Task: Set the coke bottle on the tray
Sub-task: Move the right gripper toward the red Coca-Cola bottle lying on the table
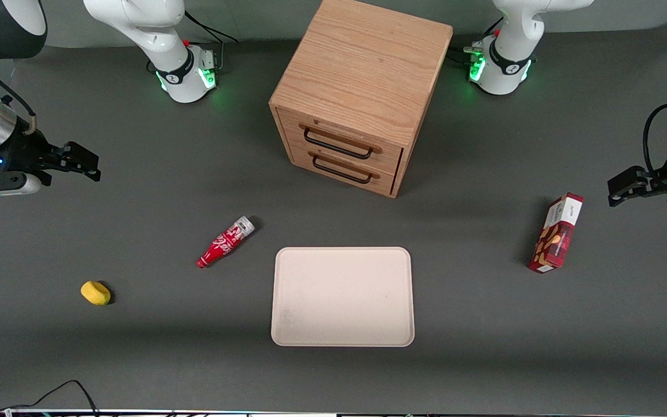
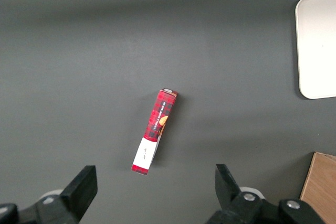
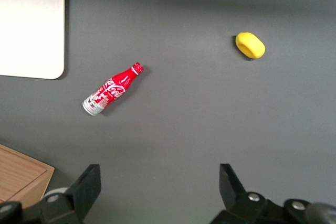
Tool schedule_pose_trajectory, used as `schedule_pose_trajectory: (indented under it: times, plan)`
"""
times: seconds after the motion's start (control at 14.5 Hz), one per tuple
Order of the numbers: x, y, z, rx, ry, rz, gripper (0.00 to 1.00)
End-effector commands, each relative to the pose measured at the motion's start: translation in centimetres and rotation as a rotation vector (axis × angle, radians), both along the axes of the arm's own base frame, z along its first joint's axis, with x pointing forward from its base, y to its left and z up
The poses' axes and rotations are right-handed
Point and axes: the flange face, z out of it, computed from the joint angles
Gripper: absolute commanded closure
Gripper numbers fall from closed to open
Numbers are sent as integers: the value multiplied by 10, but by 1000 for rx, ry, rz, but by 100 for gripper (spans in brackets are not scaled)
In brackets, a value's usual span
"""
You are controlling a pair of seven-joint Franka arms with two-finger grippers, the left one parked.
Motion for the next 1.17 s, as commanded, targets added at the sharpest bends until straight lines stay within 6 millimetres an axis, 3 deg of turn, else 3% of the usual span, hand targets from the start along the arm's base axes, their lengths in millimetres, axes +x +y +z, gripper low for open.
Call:
schedule_pose_trajectory:
  times: [0.0,0.14,0.41,0.62,0.76,0.97,1.1]
  plan:
    - [1,2,5,-6,2,-37,0]
    - [1,4,5,-6,2,-43,0]
    - [10,13,-16,7,29,-65,0]
    - [33,55,-52,60,37,-170,0]
    - [42,104,-81,95,49,-310,0]
    - [43,176,-136,74,101,-528,0]
    - [44,198,-180,17,123,-643,0]
